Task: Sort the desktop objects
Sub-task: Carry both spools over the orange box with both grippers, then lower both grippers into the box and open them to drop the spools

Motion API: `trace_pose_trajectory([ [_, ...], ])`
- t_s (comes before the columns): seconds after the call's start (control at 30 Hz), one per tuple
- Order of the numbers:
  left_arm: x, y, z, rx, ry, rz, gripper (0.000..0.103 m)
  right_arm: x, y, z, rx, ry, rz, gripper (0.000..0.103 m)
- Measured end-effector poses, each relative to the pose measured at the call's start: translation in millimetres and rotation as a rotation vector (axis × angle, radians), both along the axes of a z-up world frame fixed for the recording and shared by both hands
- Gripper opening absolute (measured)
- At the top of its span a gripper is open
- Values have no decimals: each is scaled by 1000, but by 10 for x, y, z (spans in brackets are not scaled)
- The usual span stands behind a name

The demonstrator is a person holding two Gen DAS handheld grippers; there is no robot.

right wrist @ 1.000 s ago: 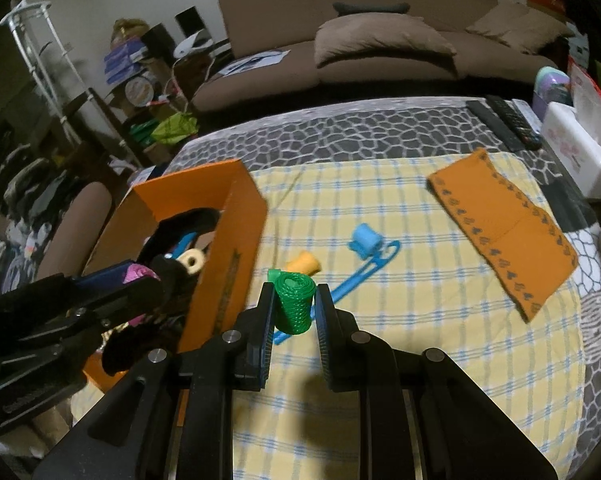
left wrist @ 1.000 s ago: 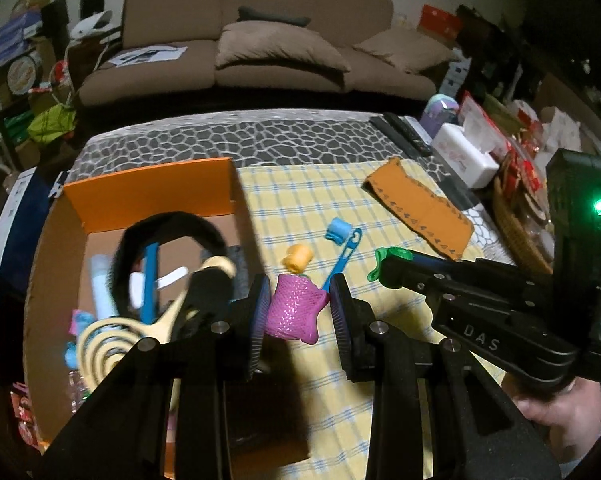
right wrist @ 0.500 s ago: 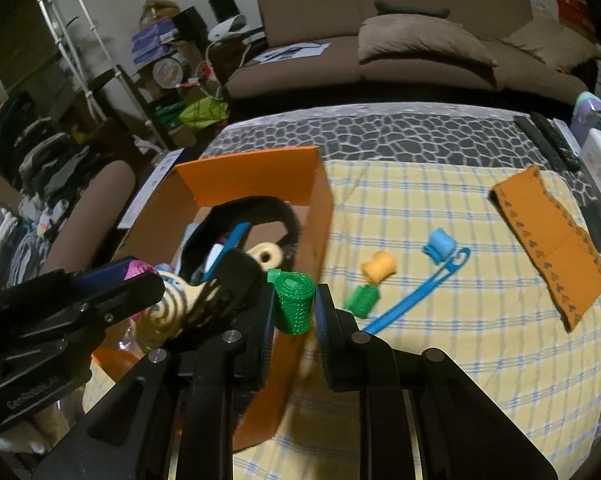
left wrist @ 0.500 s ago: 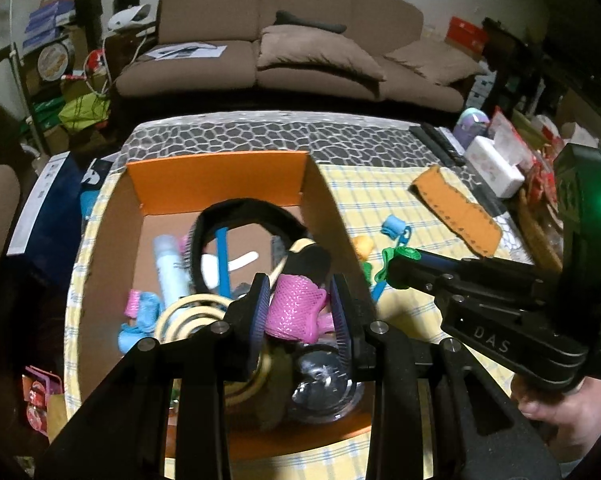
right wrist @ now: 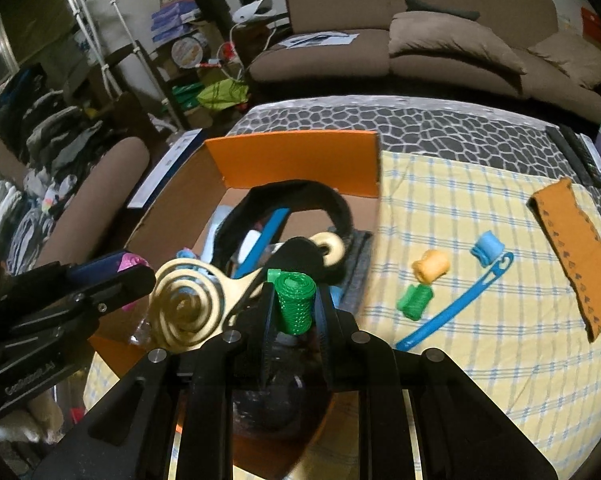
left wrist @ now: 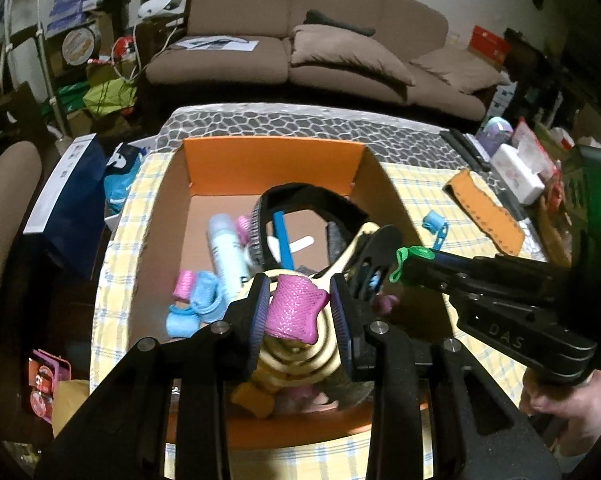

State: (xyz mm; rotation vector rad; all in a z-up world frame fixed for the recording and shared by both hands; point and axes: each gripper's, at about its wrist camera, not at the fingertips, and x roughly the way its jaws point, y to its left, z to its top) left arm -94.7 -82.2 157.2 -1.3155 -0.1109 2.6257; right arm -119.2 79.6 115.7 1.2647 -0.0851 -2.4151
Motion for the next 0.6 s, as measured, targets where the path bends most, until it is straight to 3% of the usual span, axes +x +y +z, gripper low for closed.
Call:
trace_pose_trajectory([
  [0.6, 34, -420, -390, -9, -49, 72, 29, 14, -426, -162, 35, -18, 64, 19],
])
